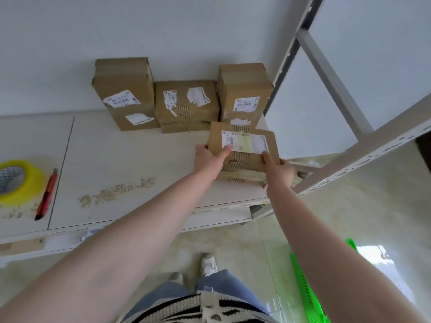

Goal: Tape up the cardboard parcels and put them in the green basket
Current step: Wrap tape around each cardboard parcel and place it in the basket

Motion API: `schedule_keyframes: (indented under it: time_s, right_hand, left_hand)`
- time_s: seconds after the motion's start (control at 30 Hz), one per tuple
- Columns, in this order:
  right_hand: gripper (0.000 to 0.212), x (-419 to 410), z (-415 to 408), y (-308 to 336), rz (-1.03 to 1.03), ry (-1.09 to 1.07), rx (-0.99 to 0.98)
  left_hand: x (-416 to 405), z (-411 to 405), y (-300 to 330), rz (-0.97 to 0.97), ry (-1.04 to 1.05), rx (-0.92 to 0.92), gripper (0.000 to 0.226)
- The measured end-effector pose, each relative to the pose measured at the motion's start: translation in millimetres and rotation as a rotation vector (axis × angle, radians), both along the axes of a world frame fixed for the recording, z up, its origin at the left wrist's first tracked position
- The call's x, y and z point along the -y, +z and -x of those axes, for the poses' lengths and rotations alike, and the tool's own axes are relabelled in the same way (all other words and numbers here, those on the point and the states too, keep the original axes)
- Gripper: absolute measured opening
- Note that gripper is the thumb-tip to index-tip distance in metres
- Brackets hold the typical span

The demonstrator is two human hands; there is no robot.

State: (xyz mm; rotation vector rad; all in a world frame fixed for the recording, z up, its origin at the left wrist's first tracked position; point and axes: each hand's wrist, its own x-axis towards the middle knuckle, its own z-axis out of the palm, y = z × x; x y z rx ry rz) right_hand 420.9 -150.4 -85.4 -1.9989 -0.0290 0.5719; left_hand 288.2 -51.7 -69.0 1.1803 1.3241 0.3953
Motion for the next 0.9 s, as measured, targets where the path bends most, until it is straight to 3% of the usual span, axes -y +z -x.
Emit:
schedule_keyframes:
  time_s: [0.17,0.27,0.37,0.43,0.5,0.6,0.7,0.77,0.9]
  right_hand:
    - [0.054,-21.8,69.7,1.8,-0.064,0.132,-0.078]
    - [0.055,-39.9,94.4,12.7,-0.109,0.284,-0.181]
    - [0.068,-69.5,96.2,38.9,-0.093,0.422,-0.111]
    - [0.081,-94.2,97.8,62.6,-0.067,0.601,-0.027]
    - [0.083,-116.6,113.4,86.0,0.015,0.920,0.000]
    - [0.069,-139.0,154.0,107.5,0.086,1.235,-0.219]
    - [0.062,-149.2,201.2,99.3,0.052,1.259,-0.520]
    - [0.057,-155.2,240.5,89.1,0.011,1.250,-0.545]
    - [0.059,-176.4,338.1,83.0,-0.153,1.092,-0.461]
  left_hand:
    - [-19.2,66.7,3.6,-0.177,0.266,-0.034,0.062]
    - [-36.8,119.8,14.9,-0.186,0.306,-0.033,0.059]
    - [-55.1,175.3,34.8,-0.201,0.262,-0.015,0.060]
    - [-67.5,209.2,50.9,-0.211,0.187,-0.044,0.059]
    - [-80.2,239.1,67.2,-0.216,0.110,-0.045,0.055]
    - [-96.4,282.4,87.4,-0.221,0.036,0.005,0.043]
    - [-111.6,335.0,92.8,-0.207,-0.025,0.040,0.040]
    - [-119.0,370.2,89.1,-0.227,-0.004,0.065,0.042]
    - [-124.0,426.7,79.4,-0.523,0.244,-0.129,0.070]
